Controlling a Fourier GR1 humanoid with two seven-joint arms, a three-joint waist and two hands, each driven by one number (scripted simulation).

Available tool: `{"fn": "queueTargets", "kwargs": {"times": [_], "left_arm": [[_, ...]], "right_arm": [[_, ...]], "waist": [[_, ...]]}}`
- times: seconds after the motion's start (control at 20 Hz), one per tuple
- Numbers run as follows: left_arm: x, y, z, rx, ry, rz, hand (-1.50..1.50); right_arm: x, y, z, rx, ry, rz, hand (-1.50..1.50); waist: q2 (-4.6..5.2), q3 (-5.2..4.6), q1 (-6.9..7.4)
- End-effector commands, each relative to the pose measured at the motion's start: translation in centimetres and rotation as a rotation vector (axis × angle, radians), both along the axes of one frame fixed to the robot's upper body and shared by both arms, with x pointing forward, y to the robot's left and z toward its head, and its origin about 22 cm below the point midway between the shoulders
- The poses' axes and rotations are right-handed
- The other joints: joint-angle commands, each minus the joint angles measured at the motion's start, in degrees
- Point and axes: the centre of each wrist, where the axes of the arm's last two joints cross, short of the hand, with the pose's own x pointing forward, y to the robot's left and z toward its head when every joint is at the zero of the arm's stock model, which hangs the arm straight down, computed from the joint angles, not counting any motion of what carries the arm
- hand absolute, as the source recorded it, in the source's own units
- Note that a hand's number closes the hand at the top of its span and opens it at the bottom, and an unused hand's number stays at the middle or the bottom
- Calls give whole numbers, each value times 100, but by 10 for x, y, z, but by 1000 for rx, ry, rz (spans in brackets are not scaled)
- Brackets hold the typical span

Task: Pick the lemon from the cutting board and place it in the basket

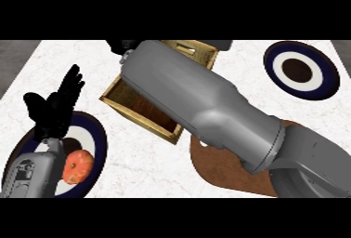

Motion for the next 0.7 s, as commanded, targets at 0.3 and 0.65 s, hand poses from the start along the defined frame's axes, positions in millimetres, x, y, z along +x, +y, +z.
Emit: {"fn": "queueTargets", "kwargs": {"times": [0.3, 0.65], "left_arm": [[4, 3, 5, 13, -16, 9, 0], [-3, 1, -3, 9, 13, -3, 0]], "right_arm": [[15, -13, -5, -79, 278, -87, 150], [15, -15, -14, -72, 302, -106, 150]], "waist": [[25, 3, -47], [5, 6, -48]]}}
